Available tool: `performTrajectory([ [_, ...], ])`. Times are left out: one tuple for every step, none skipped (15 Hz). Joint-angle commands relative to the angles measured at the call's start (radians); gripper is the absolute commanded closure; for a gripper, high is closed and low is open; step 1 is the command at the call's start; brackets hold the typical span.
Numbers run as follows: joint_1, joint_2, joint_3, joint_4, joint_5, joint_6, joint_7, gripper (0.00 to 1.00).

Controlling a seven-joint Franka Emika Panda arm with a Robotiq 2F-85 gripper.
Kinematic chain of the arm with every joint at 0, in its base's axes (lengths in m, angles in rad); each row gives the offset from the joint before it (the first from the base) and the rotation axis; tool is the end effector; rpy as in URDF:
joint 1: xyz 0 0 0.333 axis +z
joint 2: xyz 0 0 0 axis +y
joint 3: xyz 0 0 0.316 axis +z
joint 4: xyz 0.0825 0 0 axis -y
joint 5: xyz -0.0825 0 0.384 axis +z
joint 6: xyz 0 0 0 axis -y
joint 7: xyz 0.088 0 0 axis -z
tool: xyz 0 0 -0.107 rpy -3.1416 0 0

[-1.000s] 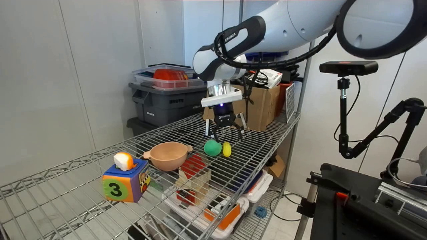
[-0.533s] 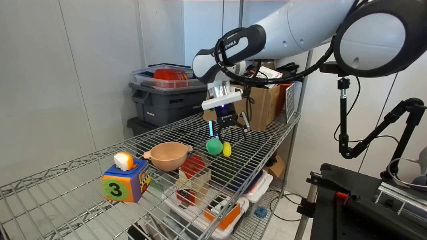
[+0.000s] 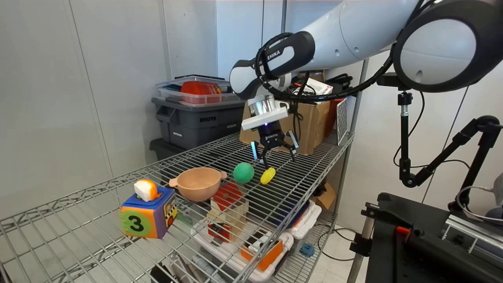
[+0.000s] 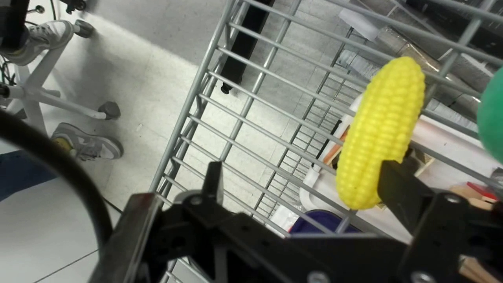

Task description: Pick the yellow object and put it in the bowl

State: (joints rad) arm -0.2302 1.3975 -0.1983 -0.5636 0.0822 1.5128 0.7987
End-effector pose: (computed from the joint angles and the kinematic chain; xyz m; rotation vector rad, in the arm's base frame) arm 0.7106 -0.2293 0.1073 2.4243 -1.5223 -0.5776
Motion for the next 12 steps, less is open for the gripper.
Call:
performTrajectory([
  [0.004,0.022,0.000,0.049,0.001,-0.027,0.027,0.00],
  [0.004,0.022,0.003,0.049,0.005,-0.025,0.028,0.00],
  [0.005,0.023,0.006,0.051,0.008,-0.022,0.032,0.00],
  [0.005,0.024,0.008,0.052,0.011,-0.018,0.035,0.00],
  [0.006,0.026,0.012,0.055,0.015,-0.013,0.039,0.00],
  [0.007,0.028,0.014,0.057,0.018,-0.008,0.044,0.00],
  [0.008,0.031,0.018,0.061,0.021,-0.002,0.049,0.00],
  [0.008,0.034,0.021,0.065,0.023,0.002,0.052,0.00],
  [-0.001,0.074,0.040,0.125,0.007,-0.014,0.064,0.00],
  [0.002,0.083,0.041,0.132,0.004,-0.012,0.071,0.00],
  [0.005,0.102,0.042,0.146,-0.001,-0.010,0.083,0.00],
  [0.008,0.114,0.043,0.157,-0.005,-0.013,0.096,0.00],
])
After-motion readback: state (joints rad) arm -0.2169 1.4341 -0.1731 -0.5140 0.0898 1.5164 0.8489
